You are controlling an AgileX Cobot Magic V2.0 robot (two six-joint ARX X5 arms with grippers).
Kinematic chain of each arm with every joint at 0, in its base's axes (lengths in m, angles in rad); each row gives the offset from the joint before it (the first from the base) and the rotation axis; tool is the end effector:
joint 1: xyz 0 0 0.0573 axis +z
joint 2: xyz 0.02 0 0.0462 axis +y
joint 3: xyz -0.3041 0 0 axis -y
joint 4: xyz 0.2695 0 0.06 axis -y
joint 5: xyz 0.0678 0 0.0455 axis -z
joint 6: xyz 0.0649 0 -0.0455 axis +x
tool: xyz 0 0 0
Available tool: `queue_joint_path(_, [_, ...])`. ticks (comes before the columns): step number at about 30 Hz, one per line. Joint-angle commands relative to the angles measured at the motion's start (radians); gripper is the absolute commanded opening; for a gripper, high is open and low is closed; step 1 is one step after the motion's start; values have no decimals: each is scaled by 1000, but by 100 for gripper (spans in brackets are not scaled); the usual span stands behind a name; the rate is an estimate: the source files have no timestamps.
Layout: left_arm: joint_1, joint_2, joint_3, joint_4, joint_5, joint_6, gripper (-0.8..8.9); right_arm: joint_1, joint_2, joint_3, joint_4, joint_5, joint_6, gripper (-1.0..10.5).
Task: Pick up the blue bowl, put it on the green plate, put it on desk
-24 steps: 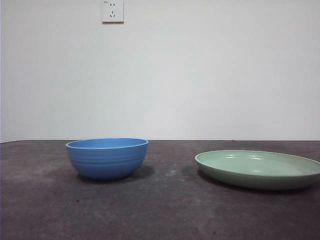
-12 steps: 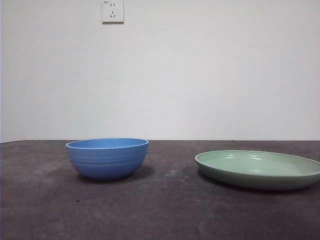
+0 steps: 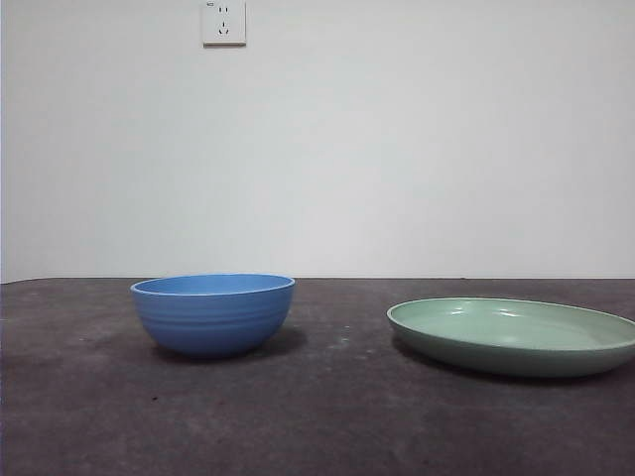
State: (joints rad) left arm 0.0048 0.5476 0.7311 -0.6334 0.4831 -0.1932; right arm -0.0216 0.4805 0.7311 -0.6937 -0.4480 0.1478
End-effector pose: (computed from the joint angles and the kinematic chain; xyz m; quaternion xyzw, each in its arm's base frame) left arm 0.1273 -0.0295 0.3155 -0.1450 0.2377 -0.2090 0.9375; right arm 0.1112 0.0257 0.3149 0.1214 0.2284 0.1901 0.9471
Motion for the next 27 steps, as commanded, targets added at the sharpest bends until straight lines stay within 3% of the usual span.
queue_joint_path(1, [-25,50,52,-43,35,57,10,0,82,66,-76,-40,-104,9])
queue_joint_path(5, [-84,113,104,-126,53,101,10,17,171,135,-174,-85,-172,9])
queue_joint_path(11, [-166,166,141,-183,103,130,10,93,232,183,-270,-87,-215,9])
queue_joint_path(19, [-203,169,141,-187,103,130,12,178,230,183,-317,-86,-219,9])
queue_joint_path(24, [-203,169,141,-187,102,129,127,181,230,183,-317,-85,-218,43])
queue_joint_path(27, [-203,169,141,-187,101,129,274,181,230,183,-315,-74,-217,243])
